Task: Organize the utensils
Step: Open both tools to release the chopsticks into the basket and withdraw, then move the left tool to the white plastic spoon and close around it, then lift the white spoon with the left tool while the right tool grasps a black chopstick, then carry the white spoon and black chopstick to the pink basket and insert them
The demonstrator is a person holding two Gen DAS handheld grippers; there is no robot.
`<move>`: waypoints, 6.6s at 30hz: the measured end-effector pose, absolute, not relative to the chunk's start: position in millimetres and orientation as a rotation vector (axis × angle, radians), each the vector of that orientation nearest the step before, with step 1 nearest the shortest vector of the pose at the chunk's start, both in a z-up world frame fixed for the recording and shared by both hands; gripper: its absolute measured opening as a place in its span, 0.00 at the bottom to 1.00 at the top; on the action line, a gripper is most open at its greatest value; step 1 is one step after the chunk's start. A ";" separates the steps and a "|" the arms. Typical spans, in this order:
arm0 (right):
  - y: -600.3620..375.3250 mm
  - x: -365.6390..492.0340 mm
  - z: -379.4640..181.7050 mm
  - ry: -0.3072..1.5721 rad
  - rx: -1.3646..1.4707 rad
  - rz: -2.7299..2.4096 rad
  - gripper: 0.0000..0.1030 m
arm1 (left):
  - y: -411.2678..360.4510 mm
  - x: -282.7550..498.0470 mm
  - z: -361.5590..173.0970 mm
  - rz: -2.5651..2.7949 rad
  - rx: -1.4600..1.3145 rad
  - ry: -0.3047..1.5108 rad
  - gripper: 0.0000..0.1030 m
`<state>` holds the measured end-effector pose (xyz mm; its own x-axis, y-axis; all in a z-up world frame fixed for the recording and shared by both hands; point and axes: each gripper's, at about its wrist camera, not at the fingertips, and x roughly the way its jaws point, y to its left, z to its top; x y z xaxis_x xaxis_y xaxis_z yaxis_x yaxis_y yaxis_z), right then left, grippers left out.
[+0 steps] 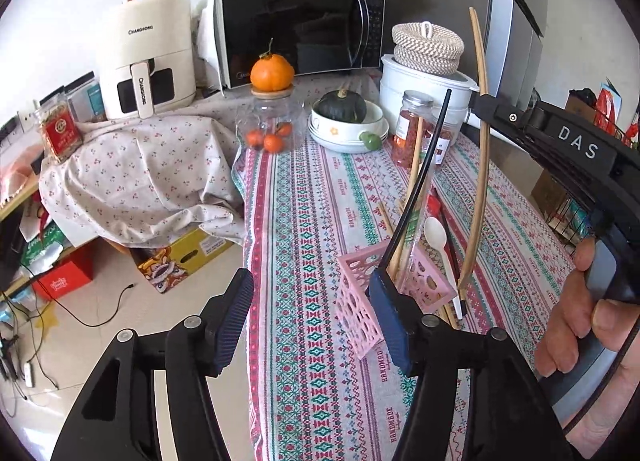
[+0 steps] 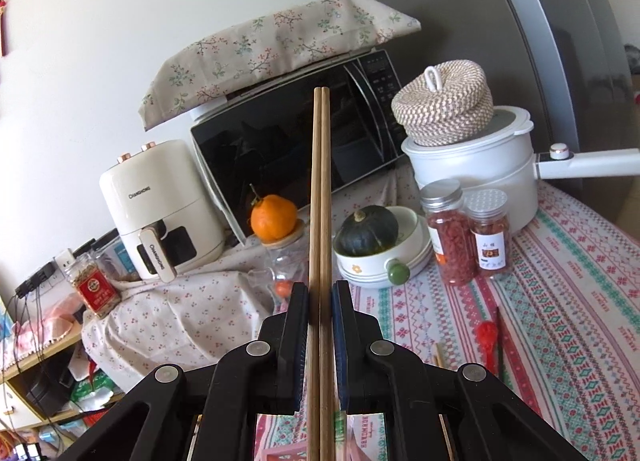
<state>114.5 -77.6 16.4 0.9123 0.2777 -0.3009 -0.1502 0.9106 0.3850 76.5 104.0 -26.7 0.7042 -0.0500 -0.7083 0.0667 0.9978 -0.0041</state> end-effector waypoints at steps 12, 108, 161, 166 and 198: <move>-65.4 126.1 -10.8 0.390 0.376 0.132 0.12 | 108.7 78.3 -30.4 -0.062 0.020 0.804 0.61; -303.4 197.3 -58.2 0.940 0.334 0.059 0.81 | -93.0 201.2 -75.1 -0.243 -0.070 1.004 0.35; -203.1 218.3 -69.1 0.967 0.202 0.138 0.04 | 60.9 113.7 13.4 -0.244 -0.226 0.429 0.35; -210.5 192.6 -35.2 0.866 0.246 0.162 0.04 | 58.4 113.1 6.1 -0.227 -0.191 0.403 0.36; -186.0 131.7 42.8 0.685 0.183 0.338 0.04 | 60.2 127.3 -38.7 -0.152 -0.121 0.616 0.50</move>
<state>131.7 -186.0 42.8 0.7227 0.3643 -0.5874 -0.2451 0.9297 0.2750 127.3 60.2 -38.7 0.8056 -0.1780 -0.5650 0.1058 0.9817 -0.1584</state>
